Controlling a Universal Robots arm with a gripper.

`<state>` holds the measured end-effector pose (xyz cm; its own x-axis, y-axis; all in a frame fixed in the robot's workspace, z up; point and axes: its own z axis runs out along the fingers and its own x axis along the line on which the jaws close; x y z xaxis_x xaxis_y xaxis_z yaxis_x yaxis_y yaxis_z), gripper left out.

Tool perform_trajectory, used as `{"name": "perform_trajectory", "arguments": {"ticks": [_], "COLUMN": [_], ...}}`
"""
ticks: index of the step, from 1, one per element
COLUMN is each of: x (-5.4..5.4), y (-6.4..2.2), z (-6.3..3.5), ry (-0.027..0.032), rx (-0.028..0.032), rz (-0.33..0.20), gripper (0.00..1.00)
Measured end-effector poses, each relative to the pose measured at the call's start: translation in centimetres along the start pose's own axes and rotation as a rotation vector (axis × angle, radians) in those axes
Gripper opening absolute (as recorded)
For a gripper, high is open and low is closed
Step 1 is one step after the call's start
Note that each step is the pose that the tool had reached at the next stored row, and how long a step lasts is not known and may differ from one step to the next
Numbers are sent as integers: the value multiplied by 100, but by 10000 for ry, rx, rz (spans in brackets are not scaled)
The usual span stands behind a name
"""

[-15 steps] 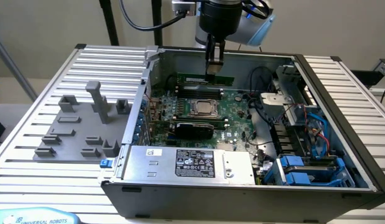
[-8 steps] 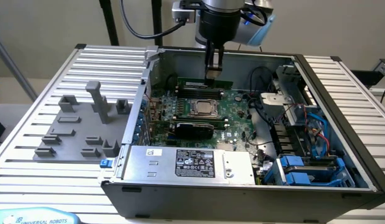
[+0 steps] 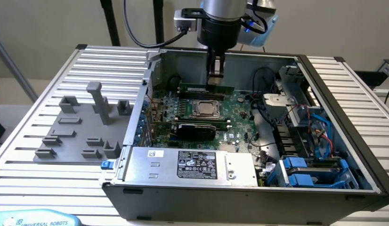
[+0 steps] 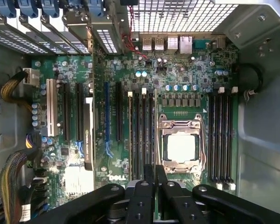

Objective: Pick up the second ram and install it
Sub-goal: 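Insert the second ram into the second slot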

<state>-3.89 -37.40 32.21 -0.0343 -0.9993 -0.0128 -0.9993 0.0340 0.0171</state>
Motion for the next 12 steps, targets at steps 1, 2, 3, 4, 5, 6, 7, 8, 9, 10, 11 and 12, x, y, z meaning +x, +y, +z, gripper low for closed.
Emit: {"name": "perform_trajectory", "arguments": {"ticks": [1, 2, 3, 4, 5, 6, 7, 8, 9, 10, 11, 12], "x": [0, 0, 1, 1, 1, 1, 1, 2, 2, 3, 3, 3], "y": [0, -1, -1, -1, -2, -2, -2, -2, -3, -4, -4, -4], "z": [17, 35, 54, 73, 91, 109, 127, 145, 175, 206, 234, 252], "ry": [0, 0, 2, 1, 2, 2, 1, 2, 2, 3, 1, 3], "rx": [0, 0, -1, 0, 0, -1, -1, -1, -1, -1, -1, -1], "rz": [-20, -41, -61, -81, -99, -117, -131, -142, -150, -152, -153, -153], "gripper": [13, 13, 13, 13, 13, 13, 13, 13, 13, 13, 13, 13]}}
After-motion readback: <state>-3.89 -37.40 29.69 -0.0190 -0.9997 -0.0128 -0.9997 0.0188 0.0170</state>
